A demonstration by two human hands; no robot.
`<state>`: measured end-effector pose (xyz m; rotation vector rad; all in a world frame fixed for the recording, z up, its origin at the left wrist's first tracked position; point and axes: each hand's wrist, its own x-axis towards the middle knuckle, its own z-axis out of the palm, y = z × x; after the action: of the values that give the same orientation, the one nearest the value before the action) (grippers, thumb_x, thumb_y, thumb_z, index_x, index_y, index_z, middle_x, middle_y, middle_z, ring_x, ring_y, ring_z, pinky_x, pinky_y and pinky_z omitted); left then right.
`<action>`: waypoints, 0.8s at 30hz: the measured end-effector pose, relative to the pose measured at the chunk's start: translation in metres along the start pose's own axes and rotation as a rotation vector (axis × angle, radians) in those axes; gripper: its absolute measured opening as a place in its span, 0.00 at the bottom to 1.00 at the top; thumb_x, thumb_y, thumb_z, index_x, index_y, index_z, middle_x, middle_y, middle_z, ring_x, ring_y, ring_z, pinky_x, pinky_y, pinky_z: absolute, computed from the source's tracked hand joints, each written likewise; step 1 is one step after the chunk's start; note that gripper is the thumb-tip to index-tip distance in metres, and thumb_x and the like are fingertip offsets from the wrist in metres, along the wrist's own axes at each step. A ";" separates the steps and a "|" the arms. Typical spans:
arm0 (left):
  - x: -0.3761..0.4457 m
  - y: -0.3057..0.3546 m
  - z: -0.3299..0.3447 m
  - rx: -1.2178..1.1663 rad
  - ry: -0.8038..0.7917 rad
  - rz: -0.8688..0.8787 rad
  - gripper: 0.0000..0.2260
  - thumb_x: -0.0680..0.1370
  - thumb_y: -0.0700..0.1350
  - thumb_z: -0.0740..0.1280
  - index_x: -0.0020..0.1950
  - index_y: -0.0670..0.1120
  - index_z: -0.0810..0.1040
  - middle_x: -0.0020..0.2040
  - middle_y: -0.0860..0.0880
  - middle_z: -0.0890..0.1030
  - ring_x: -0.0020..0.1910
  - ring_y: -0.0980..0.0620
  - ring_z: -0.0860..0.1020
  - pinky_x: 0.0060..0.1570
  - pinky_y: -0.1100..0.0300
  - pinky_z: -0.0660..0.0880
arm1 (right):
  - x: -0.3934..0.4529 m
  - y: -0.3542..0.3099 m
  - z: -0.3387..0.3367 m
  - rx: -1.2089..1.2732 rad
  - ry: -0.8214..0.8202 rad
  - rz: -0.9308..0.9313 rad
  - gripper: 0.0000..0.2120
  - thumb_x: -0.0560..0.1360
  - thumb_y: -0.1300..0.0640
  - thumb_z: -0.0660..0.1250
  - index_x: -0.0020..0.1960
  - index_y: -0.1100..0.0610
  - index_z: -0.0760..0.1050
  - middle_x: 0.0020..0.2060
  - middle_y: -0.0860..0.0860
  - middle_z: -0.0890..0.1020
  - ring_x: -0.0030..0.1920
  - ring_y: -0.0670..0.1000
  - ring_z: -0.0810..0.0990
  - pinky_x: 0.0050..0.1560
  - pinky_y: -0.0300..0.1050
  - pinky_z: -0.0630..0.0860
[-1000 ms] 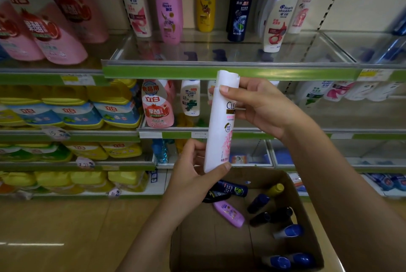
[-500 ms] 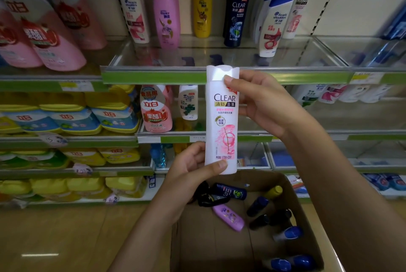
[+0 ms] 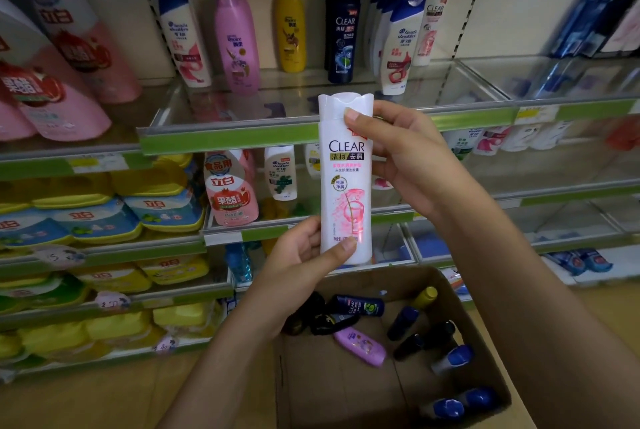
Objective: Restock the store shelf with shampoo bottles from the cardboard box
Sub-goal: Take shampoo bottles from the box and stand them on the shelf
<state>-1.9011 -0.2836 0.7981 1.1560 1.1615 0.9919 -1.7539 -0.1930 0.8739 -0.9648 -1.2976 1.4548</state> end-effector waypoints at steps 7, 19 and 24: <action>0.007 0.010 0.004 0.047 -0.055 0.015 0.26 0.68 0.52 0.69 0.66 0.51 0.74 0.57 0.54 0.82 0.55 0.59 0.80 0.56 0.63 0.76 | -0.015 -0.005 -0.005 0.078 0.089 -0.033 0.13 0.77 0.58 0.68 0.58 0.62 0.75 0.42 0.57 0.83 0.34 0.48 0.82 0.27 0.34 0.73; 0.027 0.015 0.030 0.125 -0.037 0.014 0.16 0.74 0.45 0.70 0.61 0.54 0.75 0.55 0.59 0.82 0.55 0.63 0.79 0.55 0.65 0.75 | -0.015 -0.005 -0.043 0.091 0.075 -0.089 0.16 0.74 0.59 0.70 0.60 0.61 0.77 0.45 0.54 0.84 0.45 0.52 0.84 0.45 0.45 0.80; 0.053 0.021 0.066 0.175 -0.037 0.033 0.15 0.74 0.42 0.71 0.59 0.53 0.76 0.51 0.60 0.81 0.50 0.66 0.79 0.45 0.74 0.75 | -0.008 -0.005 -0.086 0.090 0.115 -0.111 0.15 0.74 0.60 0.70 0.60 0.61 0.78 0.48 0.56 0.83 0.47 0.54 0.83 0.52 0.52 0.78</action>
<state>-1.8281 -0.2379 0.8125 1.3303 1.2218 0.9032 -1.6691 -0.1787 0.8672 -0.8901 -1.1737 1.3410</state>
